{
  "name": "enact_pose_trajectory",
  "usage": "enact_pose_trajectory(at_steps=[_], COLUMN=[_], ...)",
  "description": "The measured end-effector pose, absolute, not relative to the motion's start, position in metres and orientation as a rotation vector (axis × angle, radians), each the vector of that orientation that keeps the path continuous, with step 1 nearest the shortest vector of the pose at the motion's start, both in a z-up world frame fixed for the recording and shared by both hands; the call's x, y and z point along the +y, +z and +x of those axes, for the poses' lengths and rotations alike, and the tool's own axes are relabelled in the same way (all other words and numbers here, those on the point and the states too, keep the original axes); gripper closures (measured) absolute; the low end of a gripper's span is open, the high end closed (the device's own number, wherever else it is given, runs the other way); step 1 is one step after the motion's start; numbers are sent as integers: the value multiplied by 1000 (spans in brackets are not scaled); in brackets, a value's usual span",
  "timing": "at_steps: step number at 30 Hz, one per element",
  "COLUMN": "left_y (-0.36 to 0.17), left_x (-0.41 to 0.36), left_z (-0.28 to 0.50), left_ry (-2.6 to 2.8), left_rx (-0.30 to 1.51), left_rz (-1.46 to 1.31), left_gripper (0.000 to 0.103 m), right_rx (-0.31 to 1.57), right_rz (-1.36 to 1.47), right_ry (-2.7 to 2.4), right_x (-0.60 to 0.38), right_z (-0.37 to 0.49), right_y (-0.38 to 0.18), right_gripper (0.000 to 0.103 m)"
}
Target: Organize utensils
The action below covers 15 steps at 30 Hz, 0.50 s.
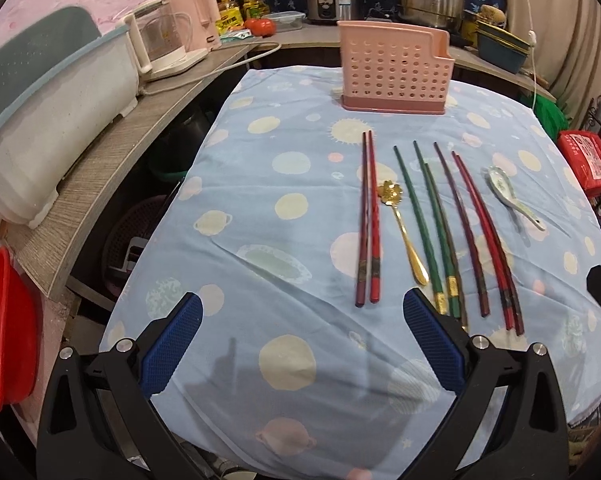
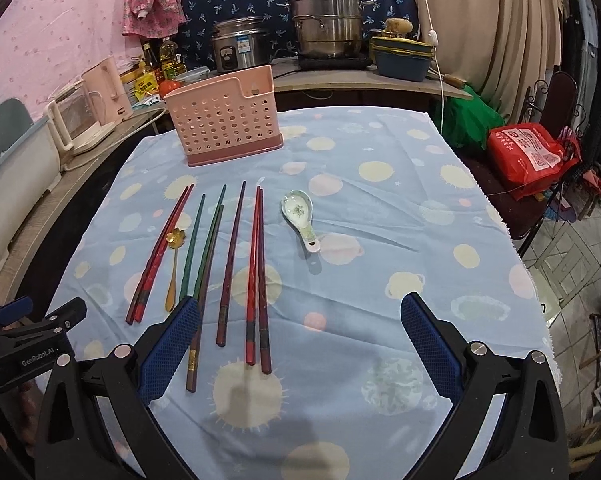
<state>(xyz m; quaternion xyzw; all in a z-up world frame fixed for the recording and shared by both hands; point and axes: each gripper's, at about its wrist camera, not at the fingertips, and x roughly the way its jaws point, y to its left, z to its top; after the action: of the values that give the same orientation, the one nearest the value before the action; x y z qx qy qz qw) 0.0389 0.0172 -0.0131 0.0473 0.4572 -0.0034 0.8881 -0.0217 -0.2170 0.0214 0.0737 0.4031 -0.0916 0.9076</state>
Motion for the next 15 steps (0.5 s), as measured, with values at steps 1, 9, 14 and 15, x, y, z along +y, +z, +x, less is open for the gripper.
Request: enact_pose_trajectory(at_steps=[1, 9, 14, 15], left_y=[-16, -40, -55, -59], left_x=[19, 27, 23, 22], left_z=[42, 65, 73, 75], left_ry=[-4, 7, -23, -27], left_rx=[959, 1005, 1044, 1051], left_rz=[91, 74, 82, 81], left_gripper=[7, 7, 7, 7], right_rx=[841, 857, 873, 877], right_rz=[158, 128, 139, 138], right_ry=[-192, -214, -211, -210], right_x=[-221, -234, -236, -236], right_z=[-17, 25, 39, 41], right_y=[19, 2, -8, -9], right_gripper=[7, 9, 11, 11])
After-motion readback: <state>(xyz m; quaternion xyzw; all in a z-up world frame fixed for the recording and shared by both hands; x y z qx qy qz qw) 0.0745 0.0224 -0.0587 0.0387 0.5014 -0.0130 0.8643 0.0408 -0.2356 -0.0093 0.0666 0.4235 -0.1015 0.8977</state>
